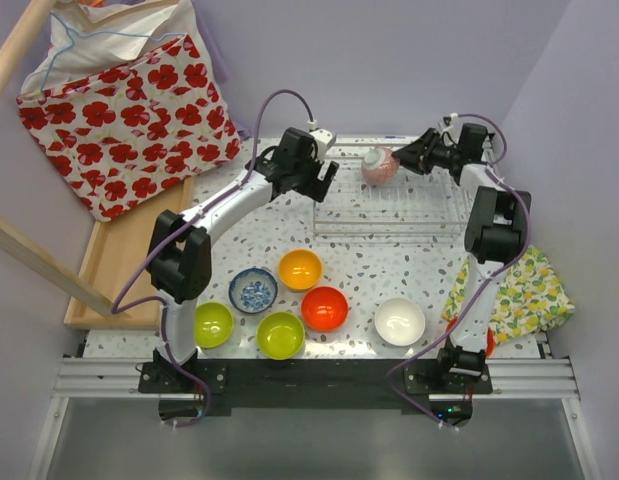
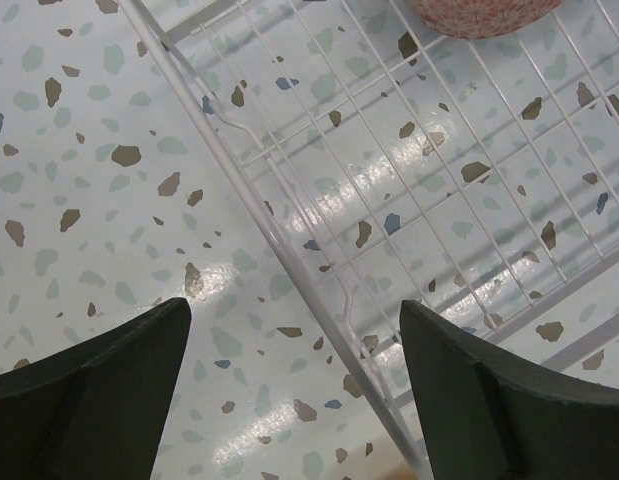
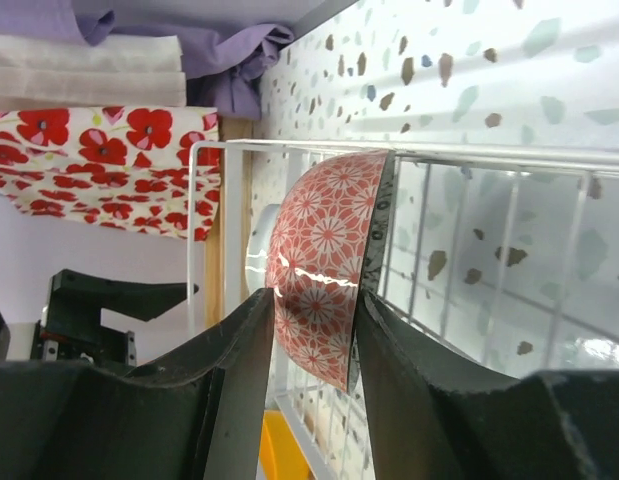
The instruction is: Load the bowls into the dish rack
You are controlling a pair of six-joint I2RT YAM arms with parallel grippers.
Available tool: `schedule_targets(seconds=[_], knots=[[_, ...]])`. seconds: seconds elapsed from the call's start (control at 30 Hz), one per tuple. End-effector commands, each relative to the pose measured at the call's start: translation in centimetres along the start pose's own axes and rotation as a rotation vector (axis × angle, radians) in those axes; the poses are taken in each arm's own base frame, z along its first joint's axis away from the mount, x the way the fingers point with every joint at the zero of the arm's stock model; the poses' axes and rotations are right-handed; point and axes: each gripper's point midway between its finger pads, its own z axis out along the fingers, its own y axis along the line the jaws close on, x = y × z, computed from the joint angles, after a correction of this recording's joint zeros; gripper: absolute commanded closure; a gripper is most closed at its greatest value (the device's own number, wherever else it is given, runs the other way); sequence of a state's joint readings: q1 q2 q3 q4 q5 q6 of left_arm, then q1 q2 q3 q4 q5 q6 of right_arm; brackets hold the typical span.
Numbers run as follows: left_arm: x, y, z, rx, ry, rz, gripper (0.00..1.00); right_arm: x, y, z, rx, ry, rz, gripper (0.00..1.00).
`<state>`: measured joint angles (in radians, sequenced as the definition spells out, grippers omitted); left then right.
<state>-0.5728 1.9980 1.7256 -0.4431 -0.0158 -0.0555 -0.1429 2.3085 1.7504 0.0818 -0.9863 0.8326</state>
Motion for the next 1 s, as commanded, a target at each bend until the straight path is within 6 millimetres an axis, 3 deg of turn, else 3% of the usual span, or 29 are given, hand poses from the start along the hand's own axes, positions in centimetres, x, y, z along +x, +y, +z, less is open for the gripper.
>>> schedule_targets(seconds=[0.0,0.17,0.4,0.47,0.63,0.7,0.73,0.8,0.83,0.87,0.93,0.97], knots=[[-1.6,-0.2,-0.9,0.004,-0.048,0.019,0.08,0.0,3.5,-1.4,0.018,-0.005,-0.103,0.57],[-2.5,-0.2,-1.6,0.008,-0.074,0.023,0.07,-0.2,4.2,-2.6,0.093,-0.028,-0.174,0.51],[-4.6,-0.1,-3.0,0.011,-0.130,0.039,0.02,-0.8,3.6,-5.2,0.294,-0.083,-0.298,0.46],[-4.8,-0.1,-3.2,0.009,-0.136,0.039,0.01,-1.5,2.6,-6.4,0.394,-0.115,-0.345,0.46],[-6.2,0.1,-4.0,0.029,-0.170,0.027,0.01,-0.6,3.2,-7.9,0.444,-0.102,-0.402,0.46],[-7.6,0.3,-5.0,0.036,-0.202,0.024,0.00,0.8,3.8,-7.9,0.432,-0.071,-0.430,0.46],[-8.3,0.4,-5.6,0.037,-0.219,0.032,0.00,1.4,5.3,-8.2,0.411,-0.068,-0.467,0.46],[-10.2,1.1,-7.7,0.019,-0.271,0.035,0.00,4.3,6.5,-7.7,0.390,0.014,-0.563,0.46],[-10.7,1.6,-8.5,0.008,-0.288,0.051,0.00,6.2,8.9,-7.2,0.354,0.048,-0.642,0.46],[-11.3,2.3,-10.0,-0.014,-0.313,0.059,0.00,8.2,9.4,-6.9,0.336,0.123,-0.760,0.46],[-11.3,4.8,-11.4,-0.061,-0.325,0.042,0.00,11.4,10.5,-6.4,0.294,0.207,-0.881,0.46],[-10.8,5.8,-12.5,-0.074,-0.325,0.027,0.00,13.6,12.1,-6.0,0.246,0.250,-0.984,0.46]])
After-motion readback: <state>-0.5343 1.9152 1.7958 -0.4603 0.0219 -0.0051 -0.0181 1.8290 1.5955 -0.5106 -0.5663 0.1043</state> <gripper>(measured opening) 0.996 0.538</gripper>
